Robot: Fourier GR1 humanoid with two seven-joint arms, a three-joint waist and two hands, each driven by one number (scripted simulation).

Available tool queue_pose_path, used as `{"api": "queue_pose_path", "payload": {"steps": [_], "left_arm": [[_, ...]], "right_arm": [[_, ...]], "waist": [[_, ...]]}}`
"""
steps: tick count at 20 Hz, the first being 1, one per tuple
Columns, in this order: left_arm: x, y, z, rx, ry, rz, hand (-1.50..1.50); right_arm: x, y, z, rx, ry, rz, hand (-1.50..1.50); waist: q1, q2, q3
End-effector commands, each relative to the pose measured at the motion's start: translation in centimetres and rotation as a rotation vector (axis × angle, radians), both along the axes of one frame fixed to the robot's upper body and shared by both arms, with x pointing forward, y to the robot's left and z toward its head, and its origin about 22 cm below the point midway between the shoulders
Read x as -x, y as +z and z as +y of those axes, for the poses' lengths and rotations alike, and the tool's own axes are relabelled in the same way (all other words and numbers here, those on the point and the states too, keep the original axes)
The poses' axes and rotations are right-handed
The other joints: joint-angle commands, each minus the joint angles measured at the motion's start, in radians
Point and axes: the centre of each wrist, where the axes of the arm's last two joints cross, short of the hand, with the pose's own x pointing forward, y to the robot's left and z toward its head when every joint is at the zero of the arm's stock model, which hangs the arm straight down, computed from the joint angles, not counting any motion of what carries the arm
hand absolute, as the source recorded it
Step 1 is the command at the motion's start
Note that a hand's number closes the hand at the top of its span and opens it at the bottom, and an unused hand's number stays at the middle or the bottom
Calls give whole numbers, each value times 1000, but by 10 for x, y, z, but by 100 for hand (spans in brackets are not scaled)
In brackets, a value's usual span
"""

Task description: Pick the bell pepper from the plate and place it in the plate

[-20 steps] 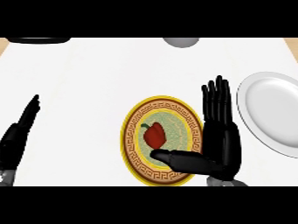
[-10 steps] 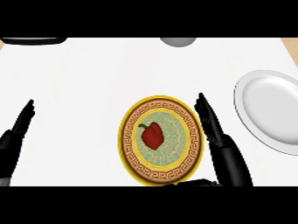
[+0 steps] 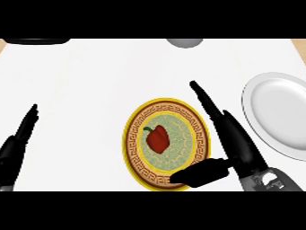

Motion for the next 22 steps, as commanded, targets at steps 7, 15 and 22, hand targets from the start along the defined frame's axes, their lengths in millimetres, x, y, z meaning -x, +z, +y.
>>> {"api": "queue_pose_path", "payload": {"steps": [7, 15, 22], "left_arm": [[10, 4, 12, 8, 6, 11, 0], [1, -10, 8, 15, 16, -4, 0], [3, 13, 9, -11, 4, 10, 0]], "right_arm": [[-36, 5, 14, 248, 131, 193, -150], [-46, -42, 41, 385, 240, 232, -150], [-75, -57, 49, 398, 287, 287, -150]], "waist": [[4, 1, 2], [-6, 2, 1], [-3, 2, 2]]}}
